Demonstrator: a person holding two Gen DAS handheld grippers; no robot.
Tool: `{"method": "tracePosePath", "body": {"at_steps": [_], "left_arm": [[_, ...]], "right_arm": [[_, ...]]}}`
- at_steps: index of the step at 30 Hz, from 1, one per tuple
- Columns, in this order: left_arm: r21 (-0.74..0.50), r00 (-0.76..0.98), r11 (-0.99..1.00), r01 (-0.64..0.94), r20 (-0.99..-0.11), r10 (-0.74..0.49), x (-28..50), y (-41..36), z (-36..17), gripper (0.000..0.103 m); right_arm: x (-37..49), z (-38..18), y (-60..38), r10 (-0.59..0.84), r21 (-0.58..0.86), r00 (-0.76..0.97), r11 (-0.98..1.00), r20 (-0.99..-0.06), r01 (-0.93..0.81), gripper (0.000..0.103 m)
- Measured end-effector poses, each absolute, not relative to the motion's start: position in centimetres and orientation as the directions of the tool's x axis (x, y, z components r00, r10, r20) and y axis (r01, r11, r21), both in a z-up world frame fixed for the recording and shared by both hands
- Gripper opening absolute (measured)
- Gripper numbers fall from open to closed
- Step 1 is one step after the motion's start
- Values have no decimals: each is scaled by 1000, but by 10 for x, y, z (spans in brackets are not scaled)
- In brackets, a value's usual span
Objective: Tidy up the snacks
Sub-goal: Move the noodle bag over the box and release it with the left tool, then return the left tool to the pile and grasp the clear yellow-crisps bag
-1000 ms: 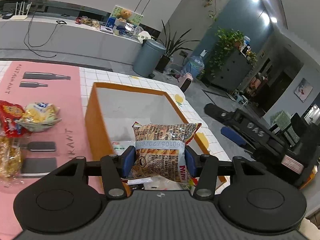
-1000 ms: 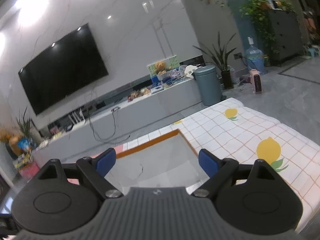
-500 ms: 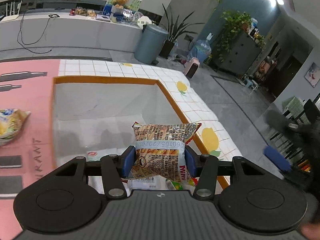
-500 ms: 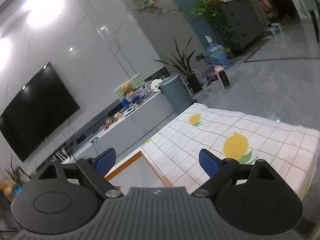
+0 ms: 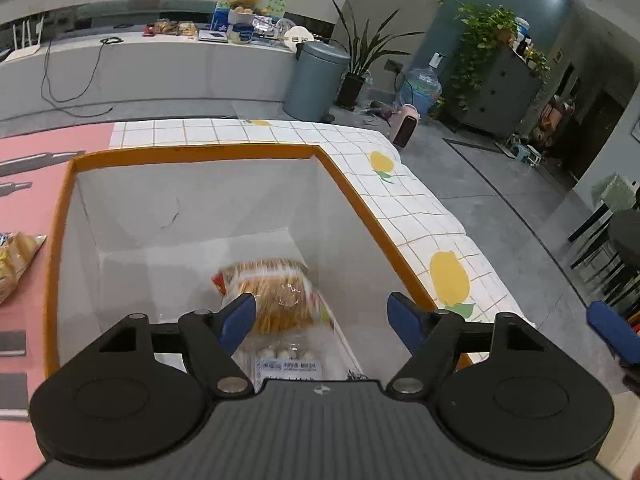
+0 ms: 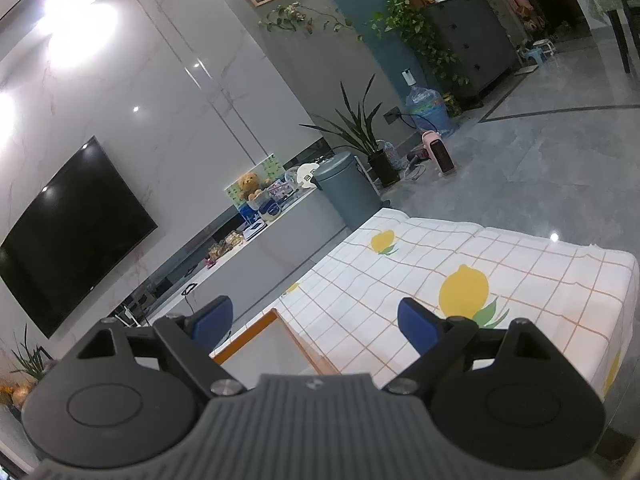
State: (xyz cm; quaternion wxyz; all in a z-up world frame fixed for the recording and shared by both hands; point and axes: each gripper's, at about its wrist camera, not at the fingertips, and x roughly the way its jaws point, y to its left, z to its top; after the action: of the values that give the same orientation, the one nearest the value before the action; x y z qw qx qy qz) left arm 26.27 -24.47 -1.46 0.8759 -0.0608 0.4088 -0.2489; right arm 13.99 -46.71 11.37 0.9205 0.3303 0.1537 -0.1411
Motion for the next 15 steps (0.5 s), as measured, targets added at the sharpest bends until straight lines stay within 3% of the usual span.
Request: {"method": "tracePosePath", "body": {"at_steps": [15], "left_arm": [[-189,639,916,355,-666,-385,237,-210,27,88]], "right_arm": [[146,127,-442,-107,516,924,804,-366,297,88]]}}
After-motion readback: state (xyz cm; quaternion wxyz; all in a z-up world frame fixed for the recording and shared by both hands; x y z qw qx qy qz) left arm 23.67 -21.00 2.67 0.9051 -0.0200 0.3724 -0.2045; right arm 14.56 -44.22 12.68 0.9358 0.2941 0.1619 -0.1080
